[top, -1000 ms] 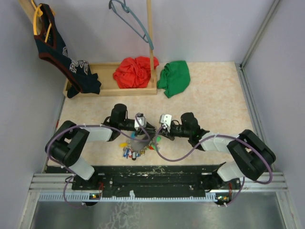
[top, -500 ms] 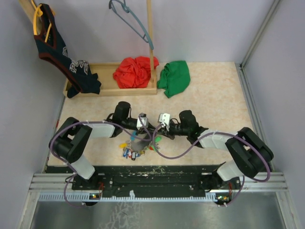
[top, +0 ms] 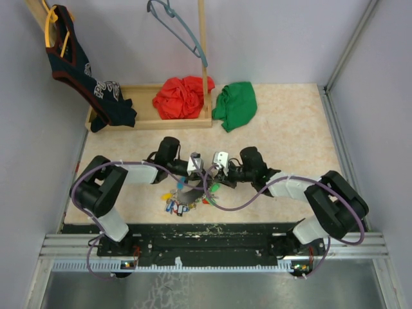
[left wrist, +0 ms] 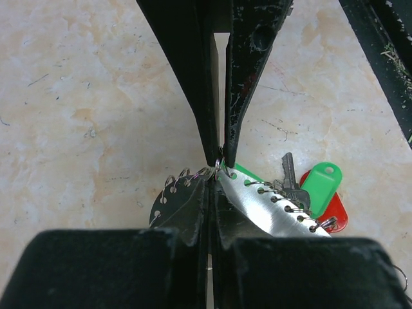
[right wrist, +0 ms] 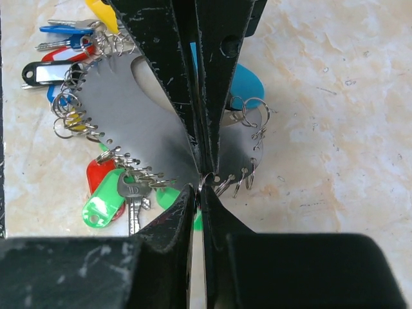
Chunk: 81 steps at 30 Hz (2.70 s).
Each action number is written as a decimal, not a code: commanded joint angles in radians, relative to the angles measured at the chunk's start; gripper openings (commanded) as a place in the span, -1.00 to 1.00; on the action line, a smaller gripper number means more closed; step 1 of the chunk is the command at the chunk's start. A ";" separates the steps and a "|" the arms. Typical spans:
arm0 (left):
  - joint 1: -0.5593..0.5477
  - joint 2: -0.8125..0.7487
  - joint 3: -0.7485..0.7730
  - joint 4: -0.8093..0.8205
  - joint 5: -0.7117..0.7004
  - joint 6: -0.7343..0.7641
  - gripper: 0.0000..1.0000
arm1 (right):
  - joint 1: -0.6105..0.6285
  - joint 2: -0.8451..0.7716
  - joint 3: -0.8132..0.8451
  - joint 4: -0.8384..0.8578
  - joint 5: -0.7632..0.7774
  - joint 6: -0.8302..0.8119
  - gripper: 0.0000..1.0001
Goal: Put the keys on the keyring
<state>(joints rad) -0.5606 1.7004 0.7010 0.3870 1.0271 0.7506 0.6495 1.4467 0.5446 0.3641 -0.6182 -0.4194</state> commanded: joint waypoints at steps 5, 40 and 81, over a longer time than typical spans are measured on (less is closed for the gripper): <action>-0.015 -0.035 -0.016 0.051 -0.056 -0.071 -0.99 | 0.006 -0.076 0.045 -0.049 0.068 0.076 -0.61; -0.034 -0.226 -0.228 0.116 -0.354 -0.749 -0.12 | -0.011 0.243 0.423 -0.628 0.130 0.146 -0.38; -0.048 -0.067 -0.159 0.041 -0.429 -0.743 -0.34 | -0.013 0.222 0.417 -0.572 0.015 0.128 -0.78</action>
<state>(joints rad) -0.6044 1.6119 0.5297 0.4706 0.6136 -0.0032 0.6426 1.7142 0.9318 -0.2478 -0.6079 -0.2867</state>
